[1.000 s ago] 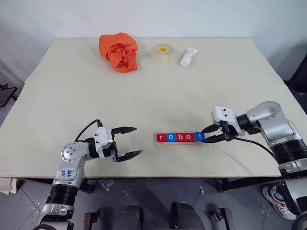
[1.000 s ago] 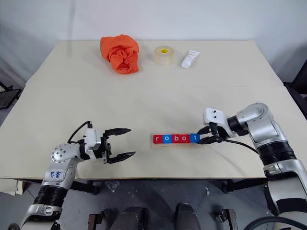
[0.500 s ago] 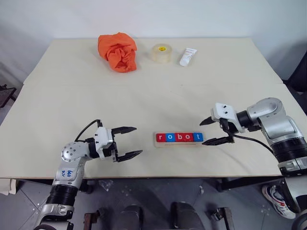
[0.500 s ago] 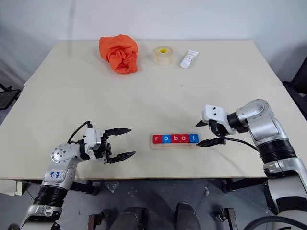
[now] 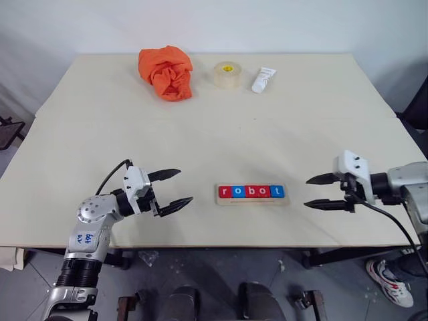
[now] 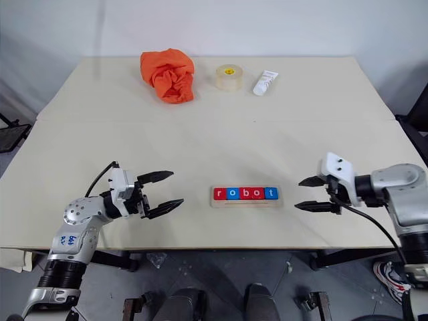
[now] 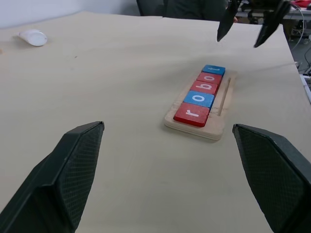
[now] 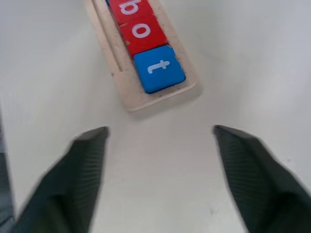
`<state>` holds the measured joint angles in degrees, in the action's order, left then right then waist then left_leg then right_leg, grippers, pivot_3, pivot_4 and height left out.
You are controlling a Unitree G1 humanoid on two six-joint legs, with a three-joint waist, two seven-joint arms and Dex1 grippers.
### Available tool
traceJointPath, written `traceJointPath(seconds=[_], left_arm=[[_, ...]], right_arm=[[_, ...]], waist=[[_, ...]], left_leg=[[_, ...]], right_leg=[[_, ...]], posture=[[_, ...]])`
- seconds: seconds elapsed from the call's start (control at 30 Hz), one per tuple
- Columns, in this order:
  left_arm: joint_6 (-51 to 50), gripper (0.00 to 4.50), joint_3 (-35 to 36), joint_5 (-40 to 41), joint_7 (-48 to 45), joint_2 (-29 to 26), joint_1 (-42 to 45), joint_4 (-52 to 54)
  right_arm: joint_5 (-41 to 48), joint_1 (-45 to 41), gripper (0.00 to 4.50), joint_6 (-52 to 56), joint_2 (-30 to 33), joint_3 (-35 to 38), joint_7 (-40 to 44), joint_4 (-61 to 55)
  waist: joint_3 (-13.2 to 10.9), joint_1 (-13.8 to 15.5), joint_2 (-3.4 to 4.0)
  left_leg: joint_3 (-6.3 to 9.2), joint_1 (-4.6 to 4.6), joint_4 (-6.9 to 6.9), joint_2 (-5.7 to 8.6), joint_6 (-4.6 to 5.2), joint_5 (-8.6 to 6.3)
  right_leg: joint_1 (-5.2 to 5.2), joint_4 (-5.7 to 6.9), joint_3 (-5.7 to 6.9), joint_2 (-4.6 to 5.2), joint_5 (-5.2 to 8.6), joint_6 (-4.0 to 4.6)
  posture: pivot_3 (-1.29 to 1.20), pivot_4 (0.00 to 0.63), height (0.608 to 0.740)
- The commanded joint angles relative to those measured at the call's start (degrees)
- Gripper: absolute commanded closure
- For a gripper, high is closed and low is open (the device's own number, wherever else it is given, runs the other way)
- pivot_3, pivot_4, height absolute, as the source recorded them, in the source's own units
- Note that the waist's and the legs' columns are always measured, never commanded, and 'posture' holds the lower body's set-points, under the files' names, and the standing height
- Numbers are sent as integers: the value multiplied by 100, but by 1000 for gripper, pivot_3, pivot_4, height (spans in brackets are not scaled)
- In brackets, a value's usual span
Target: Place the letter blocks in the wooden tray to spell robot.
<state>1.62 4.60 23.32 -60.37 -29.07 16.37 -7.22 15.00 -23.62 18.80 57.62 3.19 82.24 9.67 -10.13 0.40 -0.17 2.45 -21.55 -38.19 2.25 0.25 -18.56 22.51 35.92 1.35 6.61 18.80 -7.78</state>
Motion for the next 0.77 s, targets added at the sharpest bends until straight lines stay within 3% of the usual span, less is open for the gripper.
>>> traceJointPath(seconds=[0.03, 0.37, 0.77], left_arm=[[177, 0, 210, 171, -163, -124, 15, 142], [-23, 0, 934, 720, -624, -631, -95, -40], [-182, 0, 1078, 906, -1089, -791, -18, -146]], right_arm=[[423, 252, 41, 8, 223, 478, 207, -248], [904, 975, 41, -818, 330, 1483, 550, 483], [962, 943, 41, -1175, 423, 1507, 629, 1146]], waist=[[0, 5, 0], [0, 0, 0], [0, -40, 1]], left_leg=[[0, 0, 1, 0, 0, 0], [-2, 1, 1, -1, 0, 0], [-2, 5, 1, -4, 0, 0]], right_leg=[[0, -2, 0, 0, 0, 0], [-3, -3, -1, -1, 0, 0], [-6, -3, -4, 2, 0, 0]], posture=[[0, 150, 740], [0, 150, 740], [0, 150, 740]])
